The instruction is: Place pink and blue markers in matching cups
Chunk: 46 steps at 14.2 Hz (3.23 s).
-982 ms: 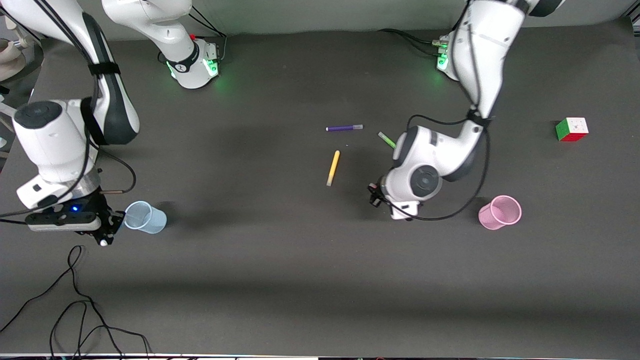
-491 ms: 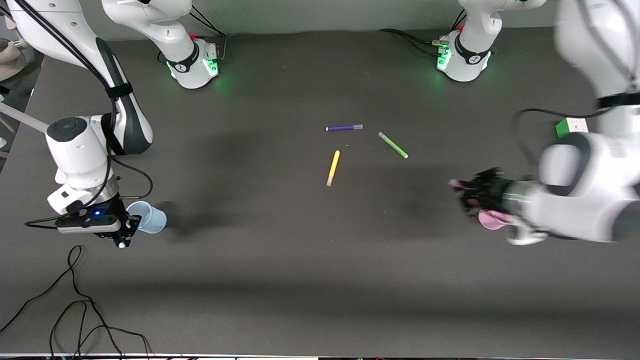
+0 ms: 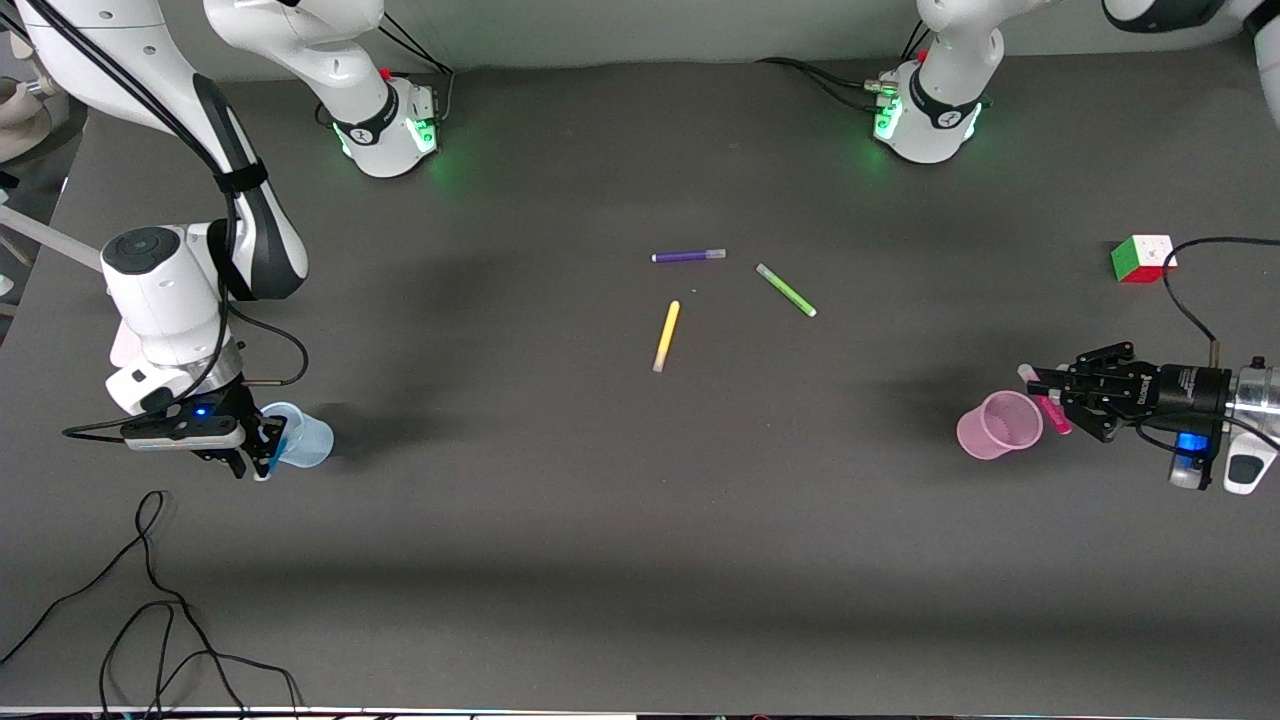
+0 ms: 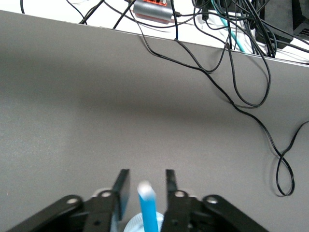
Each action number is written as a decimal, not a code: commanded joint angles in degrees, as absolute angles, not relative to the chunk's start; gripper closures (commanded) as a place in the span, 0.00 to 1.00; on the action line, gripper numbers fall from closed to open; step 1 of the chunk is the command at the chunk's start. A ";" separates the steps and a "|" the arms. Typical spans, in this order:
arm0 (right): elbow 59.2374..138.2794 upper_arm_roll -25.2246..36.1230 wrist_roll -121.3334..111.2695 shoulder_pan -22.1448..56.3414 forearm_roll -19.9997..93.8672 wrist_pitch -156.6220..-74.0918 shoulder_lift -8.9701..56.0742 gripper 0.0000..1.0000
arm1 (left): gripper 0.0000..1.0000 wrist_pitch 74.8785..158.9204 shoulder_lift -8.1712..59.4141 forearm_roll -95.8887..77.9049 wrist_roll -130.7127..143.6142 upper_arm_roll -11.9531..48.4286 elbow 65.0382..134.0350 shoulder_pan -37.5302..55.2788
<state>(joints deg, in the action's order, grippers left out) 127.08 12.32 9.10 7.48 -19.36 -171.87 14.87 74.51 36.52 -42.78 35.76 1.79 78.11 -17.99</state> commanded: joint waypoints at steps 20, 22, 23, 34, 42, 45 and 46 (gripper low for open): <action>91.94 4.04 8.70 8.09 -1.60 -105.58 11.69 0.00 | 0.01 74.09 45.00 -48.08 17.84 2.37 79.46 -23.56; 90.88 4.13 7.66 7.74 -0.79 -103.54 10.73 0.00 | 0.00 73.04 44.83 -44.58 18.63 2.46 75.34 -23.20; 90.97 4.04 6.78 7.21 -0.79 -103.10 10.20 0.00 | 0.00 72.78 44.48 -43.08 18.72 2.37 73.50 -23.12; 90.53 4.57 6.86 6.50 1.39 -99.50 7.21 0.00 | 0.00 86.63 16.74 -5.38 17.14 2.55 85.03 -8.27; 90.97 4.57 7.21 6.07 3.69 -98.00 6.06 0.00 | 0.00 97.74 -3.34 2.99 16.01 3.51 102.15 0.44; 90.79 4.57 7.21 5.80 3.60 -98.26 6.50 0.00 | 0.00 94.49 -2.81 2.90 14.07 3.61 97.83 0.00; 90.79 4.66 7.03 5.80 3.60 -98.35 6.50 0.00 | 0.00 94.48 -2.81 2.81 12.84 3.52 97.91 -0.17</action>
